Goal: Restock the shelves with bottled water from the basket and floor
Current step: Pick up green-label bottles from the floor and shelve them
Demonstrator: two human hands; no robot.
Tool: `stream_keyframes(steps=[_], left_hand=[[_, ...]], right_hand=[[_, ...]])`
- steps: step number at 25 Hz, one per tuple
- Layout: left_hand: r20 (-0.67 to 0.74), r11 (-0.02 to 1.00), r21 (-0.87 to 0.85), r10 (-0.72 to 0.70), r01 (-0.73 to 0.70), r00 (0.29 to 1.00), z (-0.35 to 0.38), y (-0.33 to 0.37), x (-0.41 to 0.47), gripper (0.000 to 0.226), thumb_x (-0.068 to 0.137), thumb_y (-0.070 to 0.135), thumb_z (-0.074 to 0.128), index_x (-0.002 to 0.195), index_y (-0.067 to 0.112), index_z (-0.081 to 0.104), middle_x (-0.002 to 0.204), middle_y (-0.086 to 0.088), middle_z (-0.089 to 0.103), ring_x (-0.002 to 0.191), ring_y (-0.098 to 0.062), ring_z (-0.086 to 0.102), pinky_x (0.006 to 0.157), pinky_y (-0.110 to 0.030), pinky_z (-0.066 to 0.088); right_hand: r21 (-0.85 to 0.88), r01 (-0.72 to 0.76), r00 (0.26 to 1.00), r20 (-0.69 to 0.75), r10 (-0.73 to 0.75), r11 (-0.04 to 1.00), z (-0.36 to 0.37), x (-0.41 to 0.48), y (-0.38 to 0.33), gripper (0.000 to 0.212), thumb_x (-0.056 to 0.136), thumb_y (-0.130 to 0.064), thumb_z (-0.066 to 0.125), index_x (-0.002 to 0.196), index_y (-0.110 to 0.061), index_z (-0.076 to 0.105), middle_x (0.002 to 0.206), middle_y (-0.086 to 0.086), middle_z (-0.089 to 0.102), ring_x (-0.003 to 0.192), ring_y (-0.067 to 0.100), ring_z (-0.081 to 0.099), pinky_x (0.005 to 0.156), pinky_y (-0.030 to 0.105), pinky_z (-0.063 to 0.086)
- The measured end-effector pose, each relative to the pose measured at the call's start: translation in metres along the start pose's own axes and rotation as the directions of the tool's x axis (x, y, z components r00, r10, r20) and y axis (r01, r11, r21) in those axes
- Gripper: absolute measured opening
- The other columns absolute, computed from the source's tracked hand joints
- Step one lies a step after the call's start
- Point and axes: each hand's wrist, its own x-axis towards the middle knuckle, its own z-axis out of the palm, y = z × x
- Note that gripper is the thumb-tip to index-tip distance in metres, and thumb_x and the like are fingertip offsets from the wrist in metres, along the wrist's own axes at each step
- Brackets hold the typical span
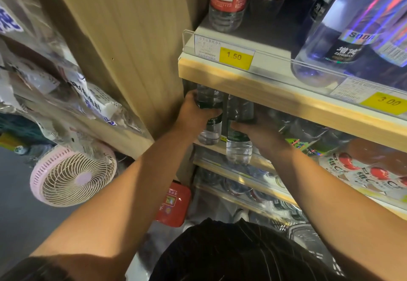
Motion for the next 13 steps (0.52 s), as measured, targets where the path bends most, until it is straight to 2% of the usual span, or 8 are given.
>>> stream_keyframes(steps=[3,5,8,10,13], left_hand=[[-0.009,1.000,-0.006,0.021,-0.021,1.000,0.002,-0.001,0.002,0.073,0.074,0.002,0.081,0.135,0.012,0.042,0.121,-0.001,0.059,0.105,-0.013,0.055,0.084,-0.024,0.048],[-0.022,0.999,0.004,0.036,-0.036,0.999,0.003,-0.003,0.004,0.074,0.074,0.003,0.081,0.136,0.013,0.041,0.116,0.003,0.056,0.104,-0.012,0.053,0.086,-0.026,0.046],[-0.050,0.999,0.003,0.050,-0.050,0.998,0.007,-0.007,0.007,0.074,0.075,0.004,0.081,0.136,0.013,0.041,0.115,0.002,0.056,0.108,-0.016,0.057,0.087,-0.025,0.047],[-0.060,0.997,-0.042,0.055,-0.057,0.997,0.010,-0.008,0.008,0.071,0.075,0.001,0.080,0.135,0.012,0.042,0.110,0.001,0.057,0.105,-0.016,0.058,0.087,-0.024,0.049],[-0.087,0.989,0.025,0.147,-0.145,0.985,0.011,-0.014,0.012,0.078,0.075,0.004,0.080,0.141,0.010,0.038,0.117,0.001,0.055,0.106,-0.012,0.054,0.095,-0.028,0.048]], right_hand=[[0.019,-0.055,0.998,-0.016,0.055,0.998,0.001,-0.002,0.007,0.053,0.069,-0.021,0.083,0.119,-0.023,0.065,0.107,-0.006,0.072,0.100,0.011,0.068,0.088,0.028,0.053],[0.038,-0.118,0.992,-0.034,0.119,0.992,0.000,-0.003,0.010,0.041,0.068,-0.026,0.083,0.106,-0.029,0.068,0.105,-0.005,0.073,0.098,0.014,0.068,0.090,0.032,0.054],[0.116,-0.190,0.980,-0.043,0.196,0.975,0.000,-0.007,0.011,0.021,0.075,-0.017,0.081,0.090,-0.025,0.069,0.101,0.001,0.073,0.095,0.017,0.068,0.089,0.032,0.053],[0.146,-0.175,0.983,-0.035,0.181,0.974,0.001,-0.012,0.009,0.018,0.079,-0.012,0.078,0.093,-0.021,0.070,0.094,-0.002,0.072,0.090,0.015,0.066,0.084,0.030,0.050],[0.155,-0.155,0.987,-0.026,0.161,0.976,0.001,-0.018,0.011,0.020,0.081,-0.012,0.077,0.099,-0.017,0.072,0.099,0.002,0.073,0.097,0.021,0.067,0.092,0.036,0.050]])
